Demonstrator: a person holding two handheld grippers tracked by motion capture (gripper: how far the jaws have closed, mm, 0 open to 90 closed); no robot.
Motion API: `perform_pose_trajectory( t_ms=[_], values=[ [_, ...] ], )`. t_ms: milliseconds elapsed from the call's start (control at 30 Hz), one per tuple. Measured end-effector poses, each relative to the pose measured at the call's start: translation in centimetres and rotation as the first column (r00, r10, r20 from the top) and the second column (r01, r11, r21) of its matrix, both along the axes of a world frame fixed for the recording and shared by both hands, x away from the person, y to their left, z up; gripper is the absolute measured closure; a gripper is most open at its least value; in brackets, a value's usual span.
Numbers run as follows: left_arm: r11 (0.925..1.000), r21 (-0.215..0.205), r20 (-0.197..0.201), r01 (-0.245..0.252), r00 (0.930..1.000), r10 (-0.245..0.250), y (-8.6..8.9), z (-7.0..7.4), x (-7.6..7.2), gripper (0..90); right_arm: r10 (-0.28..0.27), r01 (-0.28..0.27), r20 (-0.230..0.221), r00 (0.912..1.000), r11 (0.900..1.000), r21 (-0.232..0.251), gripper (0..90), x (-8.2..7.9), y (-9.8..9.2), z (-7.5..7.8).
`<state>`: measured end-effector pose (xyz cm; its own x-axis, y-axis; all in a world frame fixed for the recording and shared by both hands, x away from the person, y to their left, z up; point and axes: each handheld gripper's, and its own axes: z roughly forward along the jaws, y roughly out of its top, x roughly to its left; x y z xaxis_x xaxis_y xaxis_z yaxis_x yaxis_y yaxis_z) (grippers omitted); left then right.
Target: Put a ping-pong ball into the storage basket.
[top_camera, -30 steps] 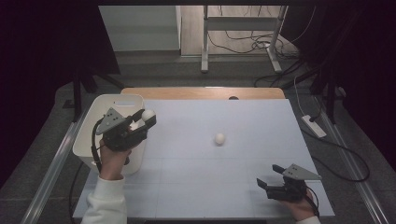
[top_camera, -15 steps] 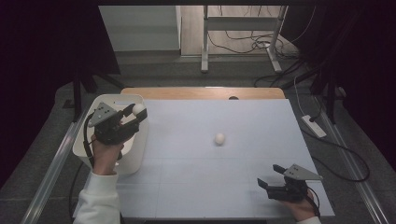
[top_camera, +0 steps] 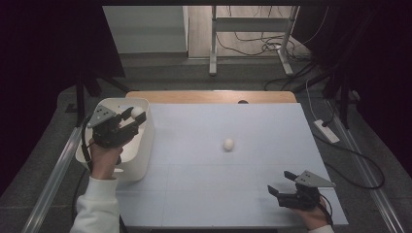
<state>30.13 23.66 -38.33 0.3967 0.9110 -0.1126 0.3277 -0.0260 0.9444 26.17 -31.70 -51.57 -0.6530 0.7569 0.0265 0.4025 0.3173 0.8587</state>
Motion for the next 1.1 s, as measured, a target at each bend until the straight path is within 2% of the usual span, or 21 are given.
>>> perform_pose_trajectory(
  t_ms=[267,433,1100],
  values=[
    [0.9997,0.011,-0.014,-0.021,0.9997,0.021,0.7,0.0,0.3,50.8,0.000,0.000,-0.002,1.0000,1.000,0.001,14.8,0.1,0.0,0.0],
    [0.9997,0.004,-0.021,-0.024,0.9995,0.025,1.1,0.0,0.5,50.8,0.001,-0.001,-0.001,1.0000,1.000,0.001,14.8,0.1,0.0,0.0],
    [0.9931,0.053,-0.066,-0.104,0.9920,0.108,3.2,0.5,2.1,50.8,0.000,0.000,0.000,1.0000,1.000,-0.001,14.8,0.0,0.0,0.0]
  ],
)
